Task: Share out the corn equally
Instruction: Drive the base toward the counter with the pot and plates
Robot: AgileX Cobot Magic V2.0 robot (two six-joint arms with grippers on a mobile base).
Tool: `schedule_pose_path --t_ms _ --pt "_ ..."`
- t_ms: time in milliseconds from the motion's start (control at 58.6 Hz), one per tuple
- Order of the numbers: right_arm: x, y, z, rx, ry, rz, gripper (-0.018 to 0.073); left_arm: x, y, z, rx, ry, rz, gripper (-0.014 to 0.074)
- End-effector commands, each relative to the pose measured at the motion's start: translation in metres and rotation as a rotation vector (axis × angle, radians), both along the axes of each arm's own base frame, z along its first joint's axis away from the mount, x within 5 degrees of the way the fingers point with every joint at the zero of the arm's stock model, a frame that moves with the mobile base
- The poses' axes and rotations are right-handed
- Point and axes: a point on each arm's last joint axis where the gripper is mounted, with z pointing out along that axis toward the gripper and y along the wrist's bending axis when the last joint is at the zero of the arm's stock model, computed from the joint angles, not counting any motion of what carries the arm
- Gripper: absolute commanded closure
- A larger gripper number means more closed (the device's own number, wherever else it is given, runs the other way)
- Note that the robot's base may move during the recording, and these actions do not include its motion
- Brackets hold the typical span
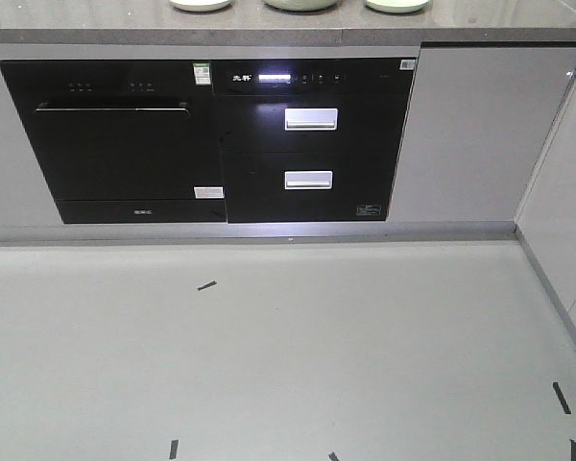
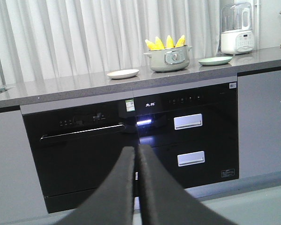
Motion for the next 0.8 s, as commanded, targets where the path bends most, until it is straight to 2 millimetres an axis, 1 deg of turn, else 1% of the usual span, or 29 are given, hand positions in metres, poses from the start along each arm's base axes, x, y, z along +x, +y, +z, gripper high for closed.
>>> schedule_pose_path --t_ms 0,784 --pt "-0.0004 0.0009 0.0005 -0.019 -0.059 0.005 0.0561 -0.0038 -0.0023 0.0164 -0.014 -0.106 -0.03 0.0602" --pt "-0.0004 0.0009 0.0005 -0.019 -0.059 0.005 0.0561 -0.0038 -0.0023 0.0164 -0.014 -0.106 -0.03 0.0602"
